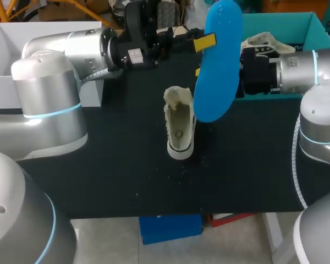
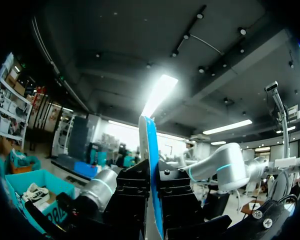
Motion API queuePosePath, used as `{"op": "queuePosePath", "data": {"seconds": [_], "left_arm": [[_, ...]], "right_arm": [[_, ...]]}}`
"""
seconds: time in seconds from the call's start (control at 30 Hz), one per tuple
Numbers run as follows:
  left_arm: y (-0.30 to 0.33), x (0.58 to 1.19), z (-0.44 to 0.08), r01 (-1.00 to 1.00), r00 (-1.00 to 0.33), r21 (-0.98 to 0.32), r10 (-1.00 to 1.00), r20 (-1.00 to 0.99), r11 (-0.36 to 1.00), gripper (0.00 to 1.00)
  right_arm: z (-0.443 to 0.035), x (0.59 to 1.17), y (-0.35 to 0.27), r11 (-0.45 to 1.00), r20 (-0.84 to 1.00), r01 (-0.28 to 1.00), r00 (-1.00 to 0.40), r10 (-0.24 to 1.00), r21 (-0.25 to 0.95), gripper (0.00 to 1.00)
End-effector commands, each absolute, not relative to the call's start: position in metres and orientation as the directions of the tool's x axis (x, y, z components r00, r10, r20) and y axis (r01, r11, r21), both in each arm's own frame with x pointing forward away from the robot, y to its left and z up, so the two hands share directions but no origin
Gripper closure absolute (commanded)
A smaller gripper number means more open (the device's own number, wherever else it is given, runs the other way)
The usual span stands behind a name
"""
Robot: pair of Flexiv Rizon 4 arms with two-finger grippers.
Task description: Take the shoe out of the shoebox, open the shoe tongue, remove and reinsert the insole, then place the shoe into the shoebox
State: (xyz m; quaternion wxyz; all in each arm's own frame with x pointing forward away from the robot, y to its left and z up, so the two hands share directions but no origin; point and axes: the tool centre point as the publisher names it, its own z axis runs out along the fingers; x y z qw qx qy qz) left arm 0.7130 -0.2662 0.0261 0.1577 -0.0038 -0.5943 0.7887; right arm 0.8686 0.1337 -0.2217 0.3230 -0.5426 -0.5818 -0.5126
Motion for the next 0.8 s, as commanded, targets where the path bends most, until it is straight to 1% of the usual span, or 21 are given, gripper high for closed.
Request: {"op": "queuePosePath", "data": {"seconds": [0.03,0.1,0.17,0.27,0.33,0.4,0.43,0.47,0.8], "left_arm": [[-0.267,0.713,0.025,-0.242,-0.95,-0.939,0.254,0.18,-0.244,1.0],[-0.269,0.71,0.021,-0.064,-0.978,-0.985,0.205,0.031,-0.157,1.0],[-0.274,0.703,0.015,0.131,-0.977,-0.989,0.161,-0.14,-0.069,1.0],[-0.281,0.694,-0.001,0.309,-0.945,-0.95,0.13,-0.3,0.052,1.0],[-0.283,0.69,-0.014,0.416,-0.908,-0.899,0.114,-0.402,0.139,1.0],[-0.286,0.688,-0.026,0.449,-0.893,-0.876,0.116,-0.435,0.177,1.0],[-0.286,0.689,-0.032,0.434,-0.901,-0.883,0.115,-0.419,0.182,1.0],[-0.286,0.691,-0.036,0.392,-0.919,-0.906,0.102,-0.38,0.157,1.0],[-0.286,0.691,-0.036,0.392,-0.919,-0.906,0.102,-0.38,0.157,1.0]], "right_arm": [[-0.218,0.863,0.131,-0.129,0.923,0.956,-0.212,0.322,0.265,0.0],[-0.218,0.863,0.131,-0.129,0.923,0.956,-0.212,0.322,0.265,0.0],[-0.218,0.863,0.131,-0.129,0.923,0.956,-0.212,0.322,0.265,0.0],[-0.218,0.863,0.131,-0.129,0.923,0.956,-0.212,0.322,0.265,0.0],[-0.218,0.863,0.131,-0.129,0.923,0.956,-0.212,0.322,0.265,0.0],[-0.218,0.863,0.131,-0.129,0.923,0.956,-0.212,0.322,0.265,0.0],[-0.218,0.863,0.131,-0.129,0.923,0.956,-0.212,0.322,0.265,0.0],[-0.218,0.863,0.131,-0.129,0.923,0.956,-0.212,0.322,0.265,0.0],[-0.218,0.863,0.131,-0.129,0.923,0.956,-0.212,0.322,0.265,0.0]]}}
